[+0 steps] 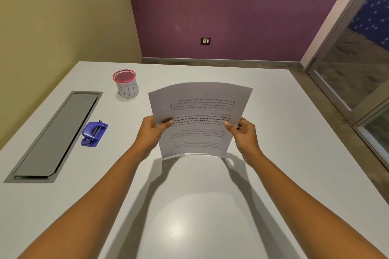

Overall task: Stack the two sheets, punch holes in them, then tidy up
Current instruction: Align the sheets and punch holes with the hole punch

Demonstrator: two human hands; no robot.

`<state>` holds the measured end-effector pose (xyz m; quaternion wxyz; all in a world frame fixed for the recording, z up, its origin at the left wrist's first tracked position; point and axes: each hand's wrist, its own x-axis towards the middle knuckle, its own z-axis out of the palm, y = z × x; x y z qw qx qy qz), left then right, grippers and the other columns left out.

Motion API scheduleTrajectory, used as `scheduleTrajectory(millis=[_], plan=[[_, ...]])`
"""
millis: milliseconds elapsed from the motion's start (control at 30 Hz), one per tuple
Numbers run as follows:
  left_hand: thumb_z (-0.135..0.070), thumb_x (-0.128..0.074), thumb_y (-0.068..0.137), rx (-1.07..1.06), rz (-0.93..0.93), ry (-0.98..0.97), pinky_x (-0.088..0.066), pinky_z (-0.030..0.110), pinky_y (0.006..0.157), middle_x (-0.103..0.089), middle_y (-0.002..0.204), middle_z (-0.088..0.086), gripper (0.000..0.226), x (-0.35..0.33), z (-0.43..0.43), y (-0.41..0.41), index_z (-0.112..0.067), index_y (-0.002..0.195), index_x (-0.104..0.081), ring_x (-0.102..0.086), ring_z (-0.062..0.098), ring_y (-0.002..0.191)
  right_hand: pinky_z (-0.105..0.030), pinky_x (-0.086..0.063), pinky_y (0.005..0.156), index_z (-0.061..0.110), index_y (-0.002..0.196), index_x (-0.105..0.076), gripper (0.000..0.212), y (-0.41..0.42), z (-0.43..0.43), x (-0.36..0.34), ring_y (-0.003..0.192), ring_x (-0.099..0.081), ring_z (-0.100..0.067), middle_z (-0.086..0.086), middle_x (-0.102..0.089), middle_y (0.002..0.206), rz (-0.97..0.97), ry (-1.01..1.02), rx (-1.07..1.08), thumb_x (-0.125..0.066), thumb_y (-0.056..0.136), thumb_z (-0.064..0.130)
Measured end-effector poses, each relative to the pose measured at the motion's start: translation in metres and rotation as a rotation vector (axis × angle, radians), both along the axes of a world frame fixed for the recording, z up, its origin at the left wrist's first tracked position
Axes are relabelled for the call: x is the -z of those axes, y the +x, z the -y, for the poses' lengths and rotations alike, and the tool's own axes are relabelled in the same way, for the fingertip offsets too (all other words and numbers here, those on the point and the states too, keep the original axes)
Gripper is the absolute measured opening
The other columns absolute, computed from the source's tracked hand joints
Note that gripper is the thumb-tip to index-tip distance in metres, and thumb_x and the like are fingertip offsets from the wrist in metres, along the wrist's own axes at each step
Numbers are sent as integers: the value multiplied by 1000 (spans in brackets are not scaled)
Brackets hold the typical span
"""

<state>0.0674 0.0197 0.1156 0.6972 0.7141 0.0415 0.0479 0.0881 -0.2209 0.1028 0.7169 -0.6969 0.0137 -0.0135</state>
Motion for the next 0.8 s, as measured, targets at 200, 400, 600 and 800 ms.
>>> scheduleTrajectory(millis=[200,400,600,800], plan=[[-6,-65,82,37,4,-10,-52,9,65,-72,86,-20,23,1,-2,0,-27,91,-66,-69,-2,77,-11,-52,62,26,97,-63,19,0,1,0,77,-67,3,13,-69,92,7,-31,-11,-65,84,13],[-8,-63,85,35,-17,-5,-51,8,66,-73,79,-20,17,7,0,1,-24,89,-69,-67,-4,75,-10,-51,62,21,102,-63,19,0,2,6,78,-66,4,9,-68,95,-15,-14,-8,-62,86,10],[-5,-65,82,46,0,-7,-51,9,66,-73,82,-21,23,5,0,1,-26,90,-67,-69,-2,77,-16,-50,70,20,104,-63,20,3,2,7,87,-65,-6,6,-69,98,-18,-23,-2,-63,86,12],[-12,-62,86,26,-58,7,-51,12,67,-69,88,-10,12,13,8,0,-18,95,-68,-66,-1,73,-13,-48,70,17,104,-62,22,0,6,17,87,-63,-2,7,-68,96,-66,-70,-22,-66,83,11]])
